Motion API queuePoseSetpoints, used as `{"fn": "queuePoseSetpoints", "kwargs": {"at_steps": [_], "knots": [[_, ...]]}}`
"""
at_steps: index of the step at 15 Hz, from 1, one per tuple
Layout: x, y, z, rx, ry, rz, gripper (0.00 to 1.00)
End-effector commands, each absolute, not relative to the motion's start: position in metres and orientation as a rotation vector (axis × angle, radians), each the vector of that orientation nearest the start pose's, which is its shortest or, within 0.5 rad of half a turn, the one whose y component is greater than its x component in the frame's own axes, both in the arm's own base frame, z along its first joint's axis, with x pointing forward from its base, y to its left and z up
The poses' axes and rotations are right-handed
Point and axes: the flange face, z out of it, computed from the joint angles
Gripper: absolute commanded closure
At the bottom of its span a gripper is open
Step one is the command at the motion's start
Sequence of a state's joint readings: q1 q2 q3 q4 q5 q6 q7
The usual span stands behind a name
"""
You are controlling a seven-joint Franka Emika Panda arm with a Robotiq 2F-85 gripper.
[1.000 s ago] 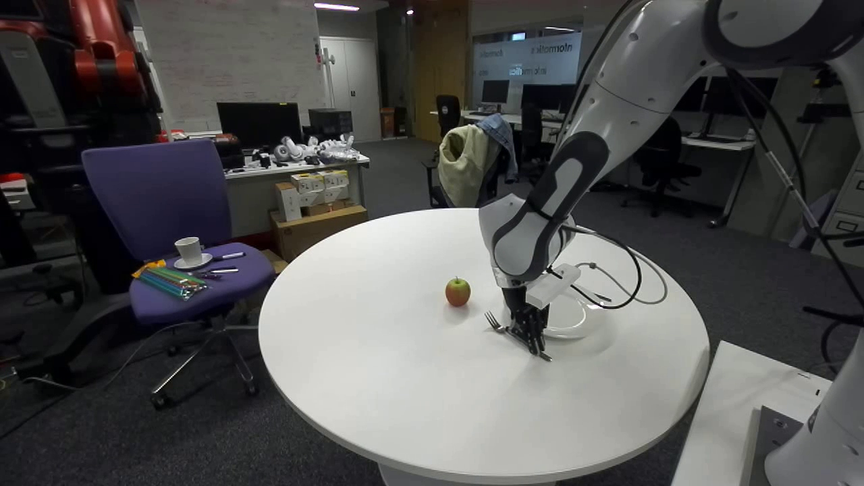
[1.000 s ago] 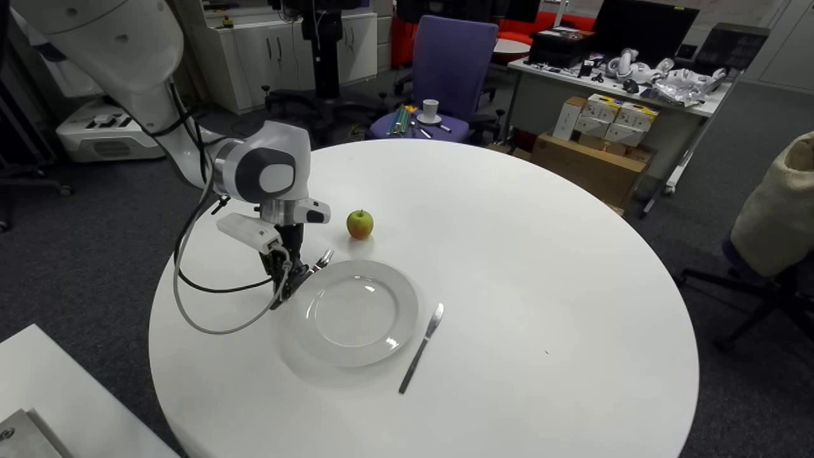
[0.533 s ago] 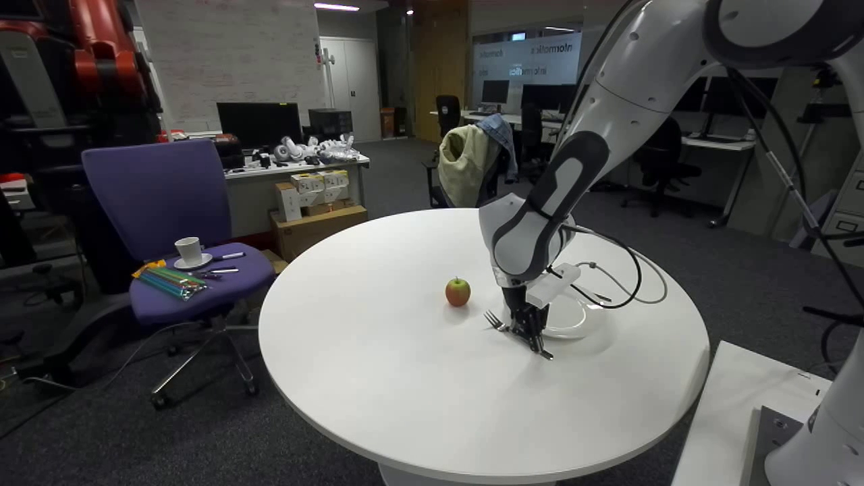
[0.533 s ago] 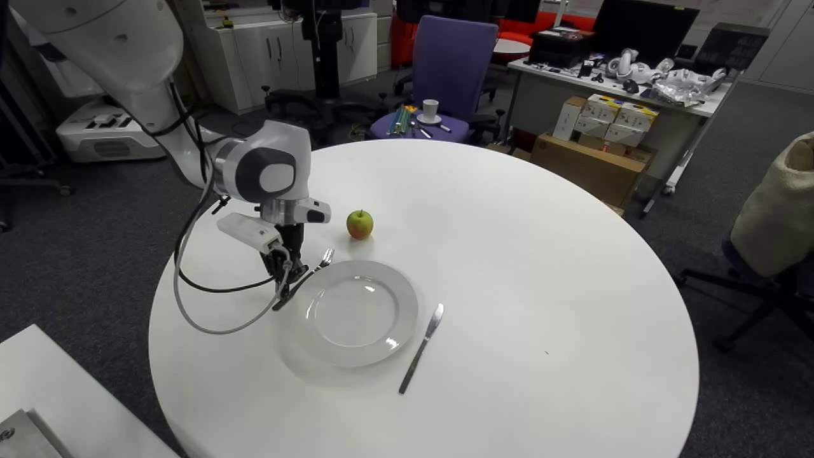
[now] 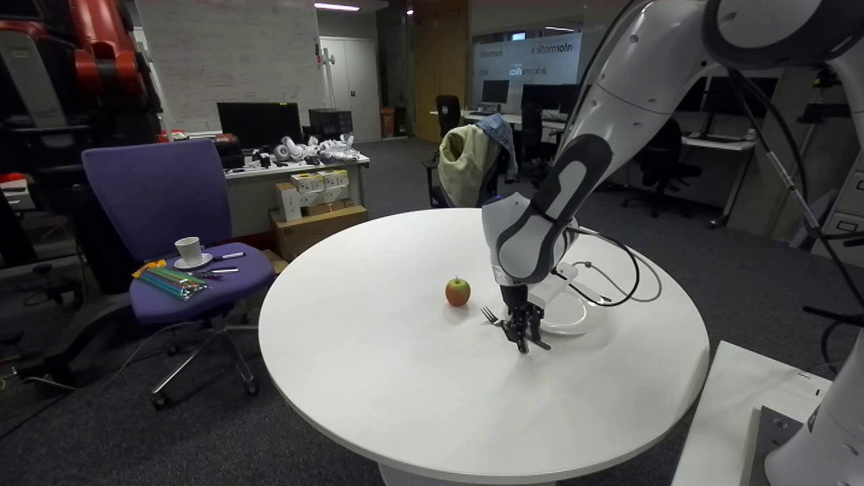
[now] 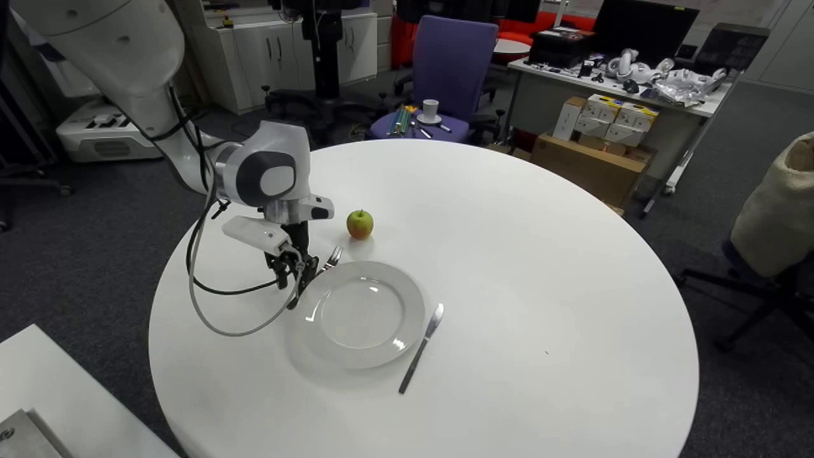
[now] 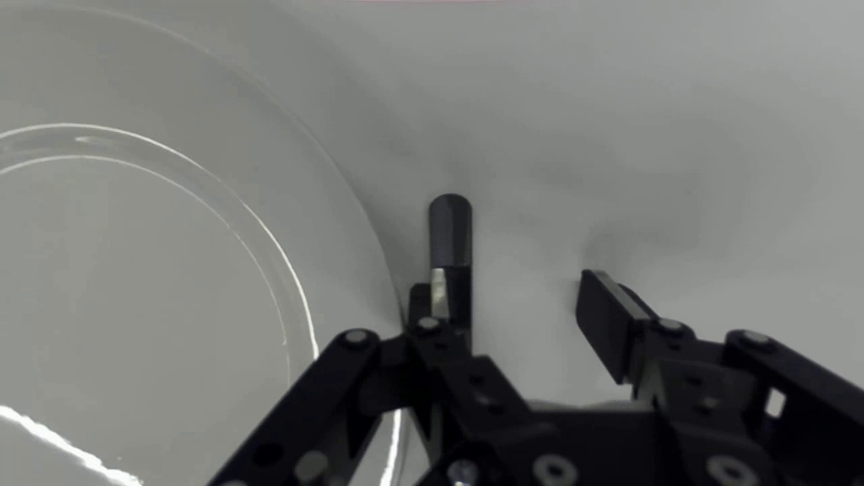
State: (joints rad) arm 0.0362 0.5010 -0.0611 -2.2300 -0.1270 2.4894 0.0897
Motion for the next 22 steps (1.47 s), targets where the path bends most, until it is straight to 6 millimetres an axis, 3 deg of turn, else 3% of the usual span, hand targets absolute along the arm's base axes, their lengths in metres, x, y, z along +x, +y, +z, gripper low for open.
{"fn": "queuePoseSetpoints", "kwargs": {"at_steps": [1, 3, 9, 14, 17, 18, 22], "knots": [[0.5101, -0.0259, 0.1304, -3.233, -0.113, 0.266, 0.12], [0.5101, -0.0277, 0.1292, -3.228, -0.139, 0.226, 0.01], [0.5097, -0.0274, 0.1279, -3.219, -0.203, 0.15, 0.0], [0.5117, -0.0266, 0.1296, -3.212, -0.239, 0.1, 0.41], [0.5132, -0.028, 0.1328, -3.211, -0.237, 0.087, 0.5], [0.513, -0.0283, 0.1324, -3.211, -0.237, 0.088, 0.48], [0.5139, -0.0296, 0.1336, -3.212, -0.232, 0.086, 0.7]]}}
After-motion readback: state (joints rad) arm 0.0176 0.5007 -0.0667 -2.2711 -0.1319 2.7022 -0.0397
